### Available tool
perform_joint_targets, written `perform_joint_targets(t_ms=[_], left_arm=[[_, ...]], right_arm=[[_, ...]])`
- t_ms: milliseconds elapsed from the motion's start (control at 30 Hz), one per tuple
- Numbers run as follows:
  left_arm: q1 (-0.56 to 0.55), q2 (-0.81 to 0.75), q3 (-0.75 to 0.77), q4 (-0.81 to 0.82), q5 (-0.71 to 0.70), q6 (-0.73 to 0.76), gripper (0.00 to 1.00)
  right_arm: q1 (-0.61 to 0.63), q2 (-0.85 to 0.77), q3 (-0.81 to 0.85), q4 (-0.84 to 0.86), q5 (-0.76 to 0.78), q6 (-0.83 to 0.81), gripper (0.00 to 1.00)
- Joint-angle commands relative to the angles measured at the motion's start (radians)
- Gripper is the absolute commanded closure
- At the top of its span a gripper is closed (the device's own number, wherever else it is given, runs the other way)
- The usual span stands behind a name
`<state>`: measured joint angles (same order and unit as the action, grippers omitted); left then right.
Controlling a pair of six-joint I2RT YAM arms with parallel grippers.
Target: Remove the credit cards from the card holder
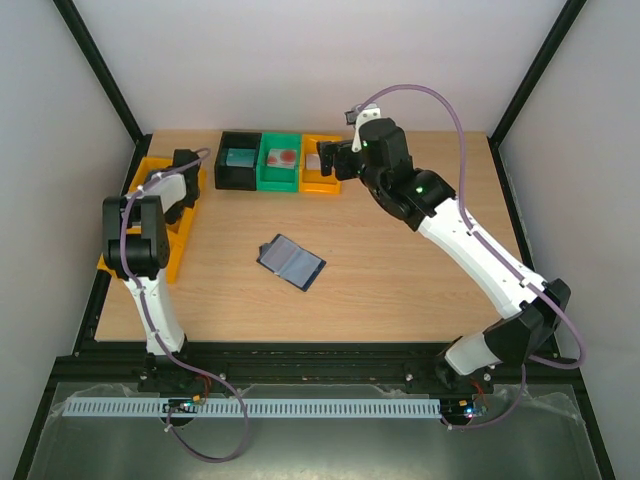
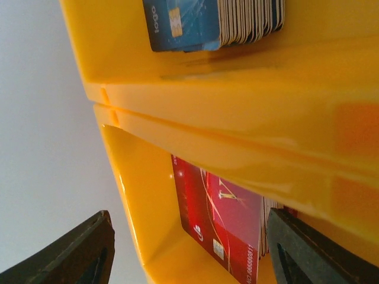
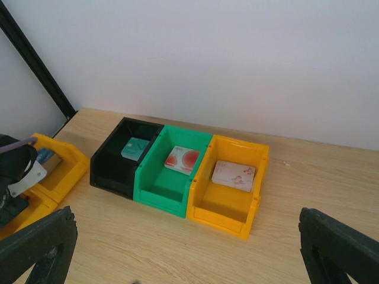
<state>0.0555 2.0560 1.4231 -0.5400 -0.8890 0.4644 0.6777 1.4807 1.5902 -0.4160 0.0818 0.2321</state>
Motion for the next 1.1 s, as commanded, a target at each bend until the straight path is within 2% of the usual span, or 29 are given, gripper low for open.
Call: perform_joint_targets(t_ms=[0,200,300,367,433,467,533,733,1067], left_arm=[[-0.006,-0.032,0.060,-0.062,0.065,-0.008,0.27],[-0.013,-0.083,0.094,-0.111,0.207,-0.025,0.21],[-0.017,-0.144,0.119,-0.173,0.425,-0.059,0.21],[-0.018,-0.189,0.109,-0.203,0.594,-0.070,0.30],[-0.019,-0.202,0.088,-0.210,0.670,-0.074,0.59],[-0.019,-0.190,0.080,-0.204,0.663,-0.079,0.75],[-0.016,-0.139,0.081,-0.209,0.611,-0.087,0.96],[0.016,-0.023,0.097,-0.169,0.464,-0.089,0.98],[0.080,0.071,0.135,-0.106,0.385,-0.076,0.98]], right_arm=[[-0.003,-0.040,-0.030,-0.018,-0.009,-0.010,0.01],[-0.003,-0.063,-0.045,-0.018,-0.025,-0.022,0.01],[-0.003,-0.062,-0.048,-0.019,-0.037,-0.027,0.02],[-0.002,-0.059,-0.053,-0.018,-0.046,-0.034,0.01],[-0.002,-0.053,-0.055,-0.018,-0.044,-0.048,0.01],[-0.003,-0.049,-0.056,-0.018,-0.041,-0.055,0.01],[-0.003,-0.035,-0.040,-0.022,-0.035,-0.064,0.01],[-0.003,0.001,0.018,-0.048,-0.022,-0.067,0.01],[-0.003,0.028,0.058,-0.059,-0.020,-0.067,0.01]])
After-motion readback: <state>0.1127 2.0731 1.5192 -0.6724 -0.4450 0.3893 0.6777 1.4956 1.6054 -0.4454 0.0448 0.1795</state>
